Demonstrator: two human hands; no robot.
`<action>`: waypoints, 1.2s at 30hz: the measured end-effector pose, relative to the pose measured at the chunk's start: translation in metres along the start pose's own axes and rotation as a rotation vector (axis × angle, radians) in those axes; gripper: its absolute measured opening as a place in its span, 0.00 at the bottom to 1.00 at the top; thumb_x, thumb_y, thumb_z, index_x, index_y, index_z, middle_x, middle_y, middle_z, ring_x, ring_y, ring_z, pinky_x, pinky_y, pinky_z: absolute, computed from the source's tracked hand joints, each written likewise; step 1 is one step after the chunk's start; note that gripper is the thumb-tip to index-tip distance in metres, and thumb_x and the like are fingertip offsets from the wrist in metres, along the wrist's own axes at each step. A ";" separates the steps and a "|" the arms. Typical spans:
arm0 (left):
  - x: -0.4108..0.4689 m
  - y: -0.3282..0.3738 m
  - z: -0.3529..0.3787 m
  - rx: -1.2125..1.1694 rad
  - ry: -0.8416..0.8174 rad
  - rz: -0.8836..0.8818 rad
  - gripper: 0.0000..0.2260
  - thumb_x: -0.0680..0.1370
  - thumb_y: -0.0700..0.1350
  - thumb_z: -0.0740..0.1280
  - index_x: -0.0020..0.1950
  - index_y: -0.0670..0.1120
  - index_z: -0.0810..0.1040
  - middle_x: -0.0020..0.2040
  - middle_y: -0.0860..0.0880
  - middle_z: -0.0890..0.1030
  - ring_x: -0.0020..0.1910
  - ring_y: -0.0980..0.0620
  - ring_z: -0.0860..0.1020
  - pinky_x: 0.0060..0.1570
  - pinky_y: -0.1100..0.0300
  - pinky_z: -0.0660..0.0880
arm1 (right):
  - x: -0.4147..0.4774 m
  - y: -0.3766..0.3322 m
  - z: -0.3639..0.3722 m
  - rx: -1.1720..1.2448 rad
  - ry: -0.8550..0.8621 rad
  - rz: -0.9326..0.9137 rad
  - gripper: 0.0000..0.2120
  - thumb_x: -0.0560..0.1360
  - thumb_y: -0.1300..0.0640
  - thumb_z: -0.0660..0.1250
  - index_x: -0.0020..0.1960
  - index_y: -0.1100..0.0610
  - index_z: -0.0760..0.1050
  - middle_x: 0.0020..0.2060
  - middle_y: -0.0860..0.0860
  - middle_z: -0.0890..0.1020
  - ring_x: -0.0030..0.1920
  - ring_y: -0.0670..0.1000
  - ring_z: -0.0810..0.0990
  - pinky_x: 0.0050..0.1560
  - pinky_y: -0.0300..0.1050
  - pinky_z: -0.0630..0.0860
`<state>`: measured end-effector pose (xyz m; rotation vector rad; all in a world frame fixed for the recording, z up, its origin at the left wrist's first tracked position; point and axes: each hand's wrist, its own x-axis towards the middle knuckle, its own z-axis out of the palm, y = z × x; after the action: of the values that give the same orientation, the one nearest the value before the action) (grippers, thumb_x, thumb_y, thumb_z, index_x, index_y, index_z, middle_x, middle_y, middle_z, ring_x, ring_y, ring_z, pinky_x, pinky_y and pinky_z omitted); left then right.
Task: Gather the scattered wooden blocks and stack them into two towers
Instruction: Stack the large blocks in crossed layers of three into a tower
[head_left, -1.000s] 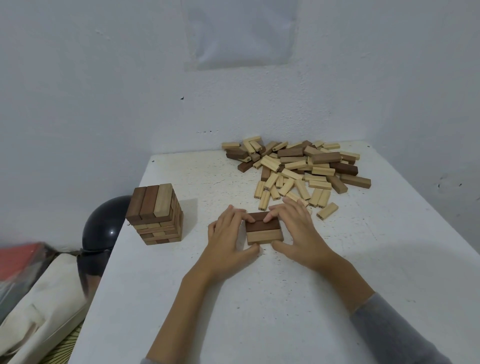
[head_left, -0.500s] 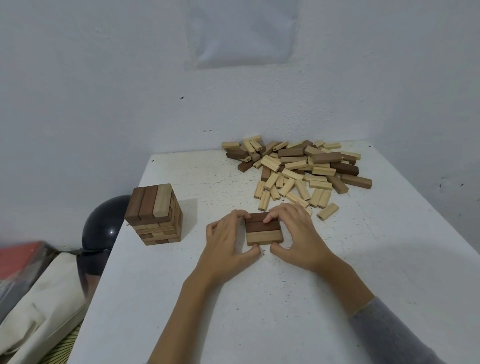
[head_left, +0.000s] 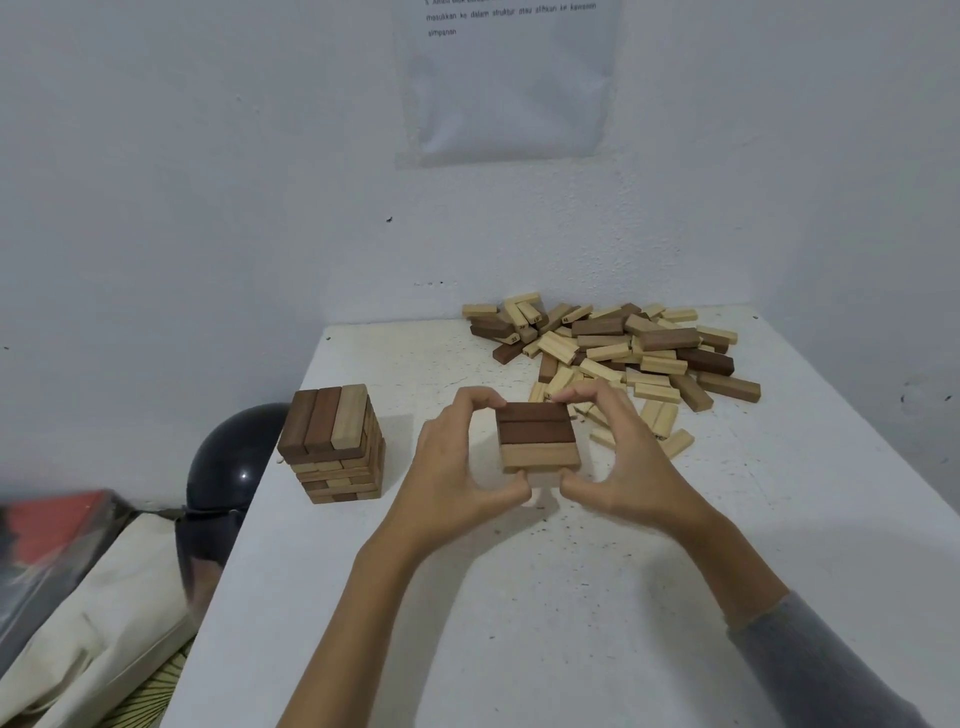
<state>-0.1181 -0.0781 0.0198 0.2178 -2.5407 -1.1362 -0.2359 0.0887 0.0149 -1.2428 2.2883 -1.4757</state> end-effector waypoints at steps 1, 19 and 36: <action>0.003 0.005 -0.006 0.016 0.011 0.013 0.26 0.66 0.55 0.70 0.60 0.63 0.63 0.61 0.62 0.71 0.63 0.57 0.68 0.56 0.70 0.63 | 0.004 -0.004 -0.001 0.004 0.008 -0.012 0.29 0.61 0.46 0.69 0.61 0.42 0.68 0.59 0.42 0.72 0.63 0.41 0.69 0.63 0.38 0.66; 0.000 -0.003 -0.125 0.063 0.140 0.022 0.27 0.66 0.50 0.76 0.58 0.60 0.65 0.59 0.61 0.76 0.64 0.58 0.72 0.60 0.61 0.67 | 0.070 -0.065 0.052 0.305 -0.066 -0.110 0.29 0.63 0.55 0.73 0.61 0.48 0.68 0.59 0.47 0.76 0.64 0.43 0.72 0.62 0.32 0.65; -0.028 -0.082 -0.164 -0.075 0.109 -0.115 0.33 0.67 0.46 0.76 0.67 0.52 0.64 0.61 0.59 0.78 0.64 0.55 0.75 0.60 0.73 0.65 | 0.080 -0.084 0.136 0.312 -0.101 0.007 0.32 0.58 0.44 0.69 0.61 0.41 0.66 0.61 0.46 0.73 0.66 0.42 0.68 0.60 0.35 0.65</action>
<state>-0.0310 -0.2388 0.0530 0.4005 -2.4123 -1.2248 -0.1700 -0.0756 0.0382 -1.1854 1.9053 -1.6481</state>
